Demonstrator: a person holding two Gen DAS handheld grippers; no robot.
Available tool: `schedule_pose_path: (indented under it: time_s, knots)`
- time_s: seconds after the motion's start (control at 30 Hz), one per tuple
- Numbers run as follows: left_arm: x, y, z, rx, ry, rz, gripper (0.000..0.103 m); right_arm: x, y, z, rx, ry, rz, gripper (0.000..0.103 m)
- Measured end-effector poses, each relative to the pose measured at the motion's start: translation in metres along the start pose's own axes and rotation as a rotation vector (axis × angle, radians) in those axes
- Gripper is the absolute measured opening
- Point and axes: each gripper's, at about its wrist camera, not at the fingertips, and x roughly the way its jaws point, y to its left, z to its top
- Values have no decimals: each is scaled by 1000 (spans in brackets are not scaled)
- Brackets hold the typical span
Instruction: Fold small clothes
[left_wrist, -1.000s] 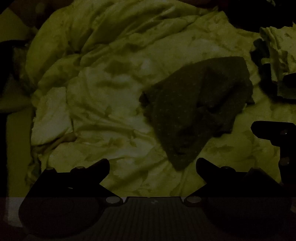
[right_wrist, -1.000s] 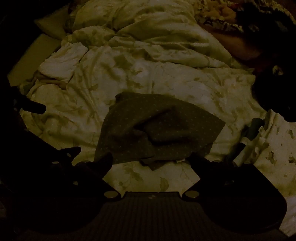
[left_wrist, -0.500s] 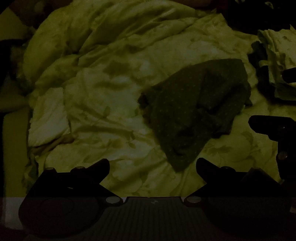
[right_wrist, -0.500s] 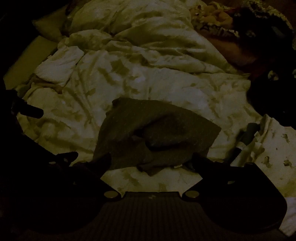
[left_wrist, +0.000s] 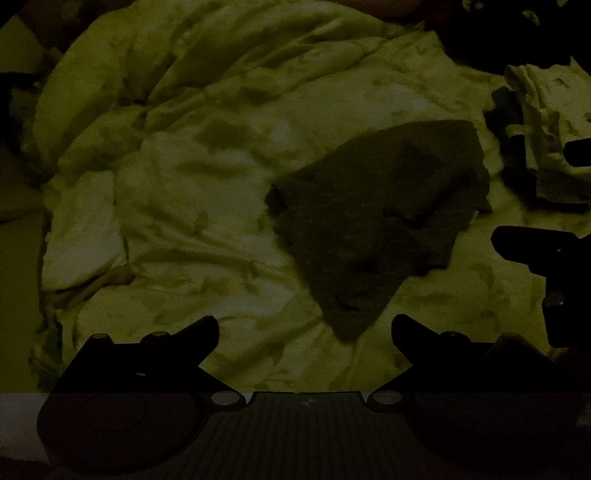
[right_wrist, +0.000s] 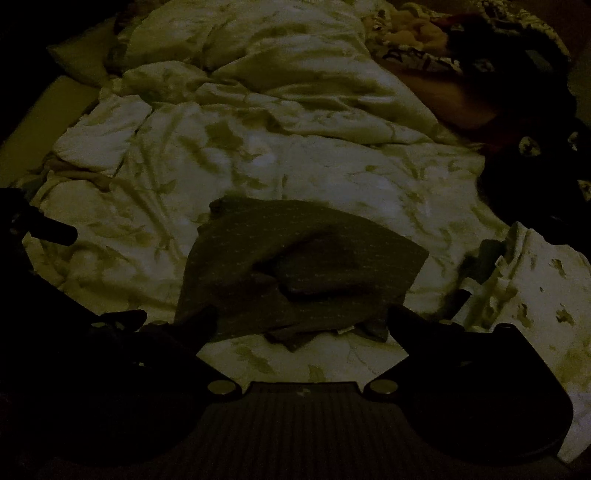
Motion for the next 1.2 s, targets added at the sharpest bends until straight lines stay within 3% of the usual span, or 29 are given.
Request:
schedule_pose_path:
  time_s: [1.2]
  knots:
    - [-3, 8, -12, 34, -12, -21, 103, -9, 13, -12, 49, 2, -53, 101]
